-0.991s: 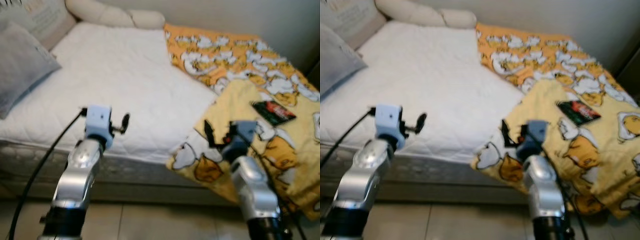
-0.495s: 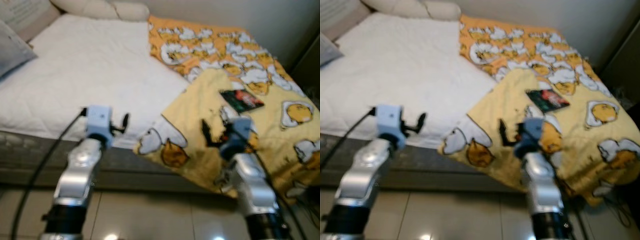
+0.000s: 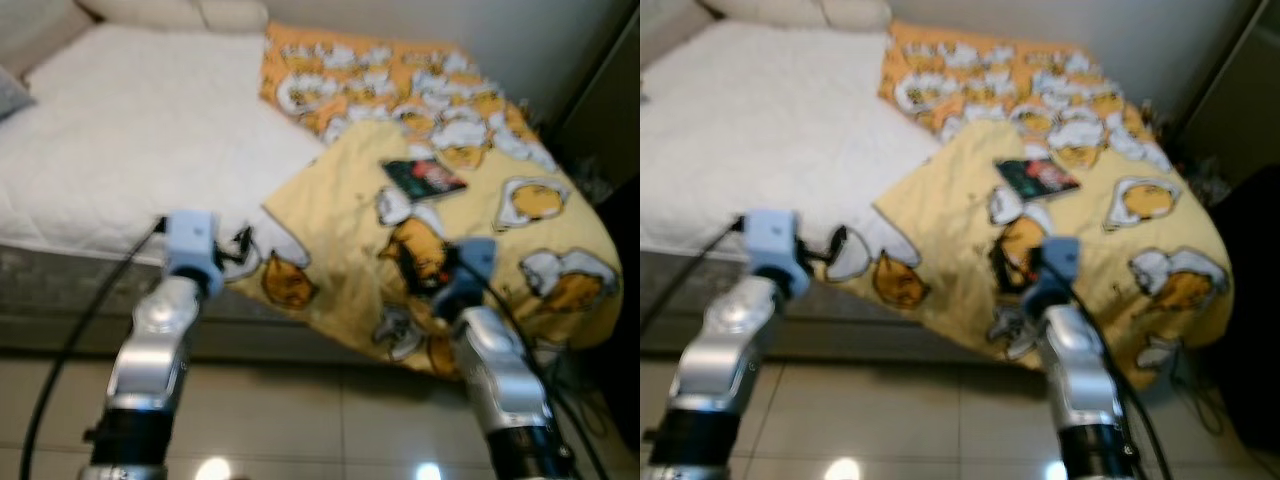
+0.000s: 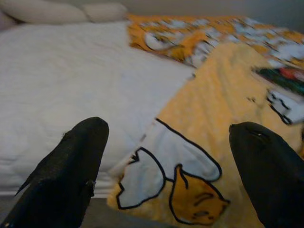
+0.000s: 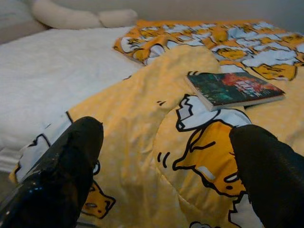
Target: Clean up the room
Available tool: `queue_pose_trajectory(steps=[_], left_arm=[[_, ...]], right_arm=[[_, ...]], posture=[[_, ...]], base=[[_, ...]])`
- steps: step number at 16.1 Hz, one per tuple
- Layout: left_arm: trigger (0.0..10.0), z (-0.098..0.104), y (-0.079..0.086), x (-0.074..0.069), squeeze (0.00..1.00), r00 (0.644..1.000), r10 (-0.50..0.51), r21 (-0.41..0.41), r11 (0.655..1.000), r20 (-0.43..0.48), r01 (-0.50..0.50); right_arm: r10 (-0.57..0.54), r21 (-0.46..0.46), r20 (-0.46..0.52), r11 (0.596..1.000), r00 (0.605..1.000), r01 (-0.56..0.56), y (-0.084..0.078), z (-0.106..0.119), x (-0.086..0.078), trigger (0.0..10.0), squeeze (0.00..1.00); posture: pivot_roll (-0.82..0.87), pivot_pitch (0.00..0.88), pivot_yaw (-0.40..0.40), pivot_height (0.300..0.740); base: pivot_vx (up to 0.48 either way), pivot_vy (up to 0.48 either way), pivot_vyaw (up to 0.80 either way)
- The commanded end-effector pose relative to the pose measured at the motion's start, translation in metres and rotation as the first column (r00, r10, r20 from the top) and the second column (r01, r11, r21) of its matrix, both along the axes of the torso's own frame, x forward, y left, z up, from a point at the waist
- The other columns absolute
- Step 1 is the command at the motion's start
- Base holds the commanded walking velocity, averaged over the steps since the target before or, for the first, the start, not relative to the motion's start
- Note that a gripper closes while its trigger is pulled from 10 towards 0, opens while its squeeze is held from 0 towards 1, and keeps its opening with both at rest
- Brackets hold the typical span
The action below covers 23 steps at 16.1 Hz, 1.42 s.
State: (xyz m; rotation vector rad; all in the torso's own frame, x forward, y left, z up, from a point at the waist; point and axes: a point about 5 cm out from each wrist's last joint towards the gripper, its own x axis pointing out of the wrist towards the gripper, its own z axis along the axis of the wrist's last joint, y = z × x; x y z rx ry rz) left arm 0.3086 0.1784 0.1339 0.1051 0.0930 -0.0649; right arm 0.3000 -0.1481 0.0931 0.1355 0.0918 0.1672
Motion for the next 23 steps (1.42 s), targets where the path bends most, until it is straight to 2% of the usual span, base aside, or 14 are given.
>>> queue_pose_trajectory(steps=[1, 3, 5, 8, 9, 11, 15, 23], left_arm=[[10.0, 0.0000, -0.0063, 0.0014, 1.00, 1.000, -0.013, -0.004, 1.000, 0.000, 0.013], [10.0, 0.0005, -0.0070, 0.0017, 1.00, 1.000, -0.021, -0.012, 1.000, 0.005, 0.021], [10.0, 0.0003, -0.0077, 0.0020, 1.00, 0.999, -0.032, -0.031, 0.999, 0.004, 0.032], [10.0, 0.0005, -0.0080, 0.0026, 1.00, 1.000, -0.031, -0.037, 0.999, 0.004, 0.031], [10.0, 0.0006, -0.0078, 0.0030, 1.00, 1.000, -0.029, -0.038, 0.999, 0.004, 0.029], [10.0, 0.0002, -0.0076, 0.0037, 1.00, 1.000, -0.027, -0.040, 0.999, 0.000, 0.027], [10.0, 0.0003, -0.0079, 0.0049, 1.00, 1.000, -0.028, -0.041, 0.999, -0.004, 0.028], [10.0, -0.0003, -0.0092, 0.0055, 1.00, 1.000, -0.027, -0.044, 0.999, -0.006, 0.027]], right_arm=[[-0.033, -0.008, -0.017, 0.999, 0.999, 0.032, -0.0106, -0.0013, 0.0000, 10.0, 1.00], [-0.038, -0.019, -0.028, 0.999, 0.999, 0.037, -0.0095, -0.0019, 0.0009, 10.0, 1.00], [-0.032, -0.030, -0.041, 0.999, 0.999, 0.031, -0.0070, -0.0034, 0.0012, 10.0, 0.00], [-0.033, -0.053, -0.060, 0.998, 0.998, 0.029, -0.0081, -0.0052, 0.0023, 10.0, 0.00], [-0.017, -0.091, -0.055, 0.996, 0.998, 0.012, -0.0072, -0.0044, 0.0027, 10.0, 0.00], [-0.027, -0.067, -0.066, 0.997, 0.997, 0.023, -0.0058, -0.0046, 0.0041, 10.0, 0.00], [-0.039, -0.100, -0.082, 0.995, 0.996, 0.031, -0.0055, -0.0063, 0.0061, 10.0, 0.00], [-0.049, -0.123, -0.077, 0.992, 0.996, 0.039, -0.0080, -0.0067, 0.0067, 10.0, 0.00]], posture=[[0.10, 0.000, -0.059, 0.740], [0.10, 0.000, -0.059, 0.740], [0.09, 0.000, -0.058, 0.740], [0.09, 0.000, -0.056, 0.740], [0.09, 0.000, -0.055, 0.740], [0.09, 0.000, -0.054, 0.740], [0.09, 0.000, -0.055, 0.740], [0.09, 0.000, -0.057, 0.740]], base=[[0.000, 0.000, 0.00], [0.000, 0.000, 0.00], [0.000, 0.000, 0.00], [0.288, 0.000, 0.00], [0.315, 0.000, 0.00], [0.313, 0.000, 0.00], [0.312, 0.000, -0.75], [0.315, 0.000, 0.00]])
